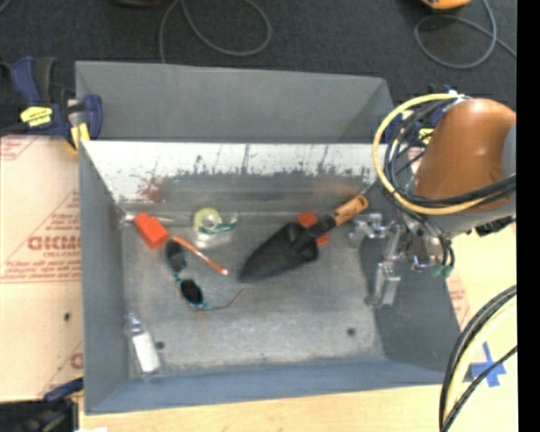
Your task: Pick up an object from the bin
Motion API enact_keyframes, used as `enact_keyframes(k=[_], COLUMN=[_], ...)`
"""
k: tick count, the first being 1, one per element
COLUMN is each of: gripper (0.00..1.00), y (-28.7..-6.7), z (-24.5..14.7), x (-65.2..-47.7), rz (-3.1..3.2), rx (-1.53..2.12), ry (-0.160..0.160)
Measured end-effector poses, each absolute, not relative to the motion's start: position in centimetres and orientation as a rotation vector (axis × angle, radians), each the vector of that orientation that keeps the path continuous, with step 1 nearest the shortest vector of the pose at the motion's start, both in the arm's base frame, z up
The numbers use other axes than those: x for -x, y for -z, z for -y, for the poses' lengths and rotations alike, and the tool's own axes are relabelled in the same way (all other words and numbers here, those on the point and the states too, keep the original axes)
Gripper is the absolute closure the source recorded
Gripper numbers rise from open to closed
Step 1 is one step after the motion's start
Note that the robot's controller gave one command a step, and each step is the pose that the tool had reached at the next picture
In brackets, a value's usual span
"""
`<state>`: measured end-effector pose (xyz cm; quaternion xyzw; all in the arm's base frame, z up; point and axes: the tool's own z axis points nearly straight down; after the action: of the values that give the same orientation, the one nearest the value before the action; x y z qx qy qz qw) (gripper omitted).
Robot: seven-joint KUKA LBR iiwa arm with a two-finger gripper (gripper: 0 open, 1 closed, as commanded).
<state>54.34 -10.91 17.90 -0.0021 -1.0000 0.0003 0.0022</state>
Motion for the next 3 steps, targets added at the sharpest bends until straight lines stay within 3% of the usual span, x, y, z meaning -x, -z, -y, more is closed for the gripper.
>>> enact_keyframes(k=[1, 2, 3], gripper=[0.00, 0.00, 0.00], y=[-18.3, -15.1, -13.1], z=[10.9, 8.1, 6.4], x=[-54.5, -57.4, -58.1], rz=[3.145, 3.149, 3.146], rx=[0.003, -0.091, -0.133], ry=[-0.003, -0.008, -0.003])
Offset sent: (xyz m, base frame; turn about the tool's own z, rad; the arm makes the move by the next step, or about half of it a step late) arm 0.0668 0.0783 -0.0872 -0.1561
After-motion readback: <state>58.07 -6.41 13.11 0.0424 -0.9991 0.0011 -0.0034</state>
